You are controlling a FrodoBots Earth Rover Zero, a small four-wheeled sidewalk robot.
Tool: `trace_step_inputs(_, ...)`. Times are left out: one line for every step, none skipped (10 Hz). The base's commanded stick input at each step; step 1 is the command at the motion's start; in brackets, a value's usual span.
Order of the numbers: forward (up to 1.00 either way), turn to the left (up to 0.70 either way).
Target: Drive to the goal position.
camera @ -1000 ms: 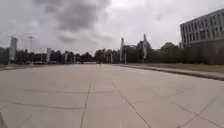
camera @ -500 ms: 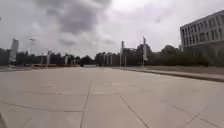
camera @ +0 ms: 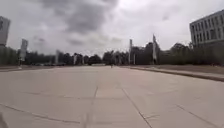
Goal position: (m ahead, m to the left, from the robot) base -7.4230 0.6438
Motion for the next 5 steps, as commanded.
trace_step_inputs(0.7, 0.15)
trace_step_inputs(0.7, 0.15)
trace_step_inputs(0.7, 0.15)
trace_step_inputs(0.7, 0.15)
trace_step_inputs(0.7, 0.15)
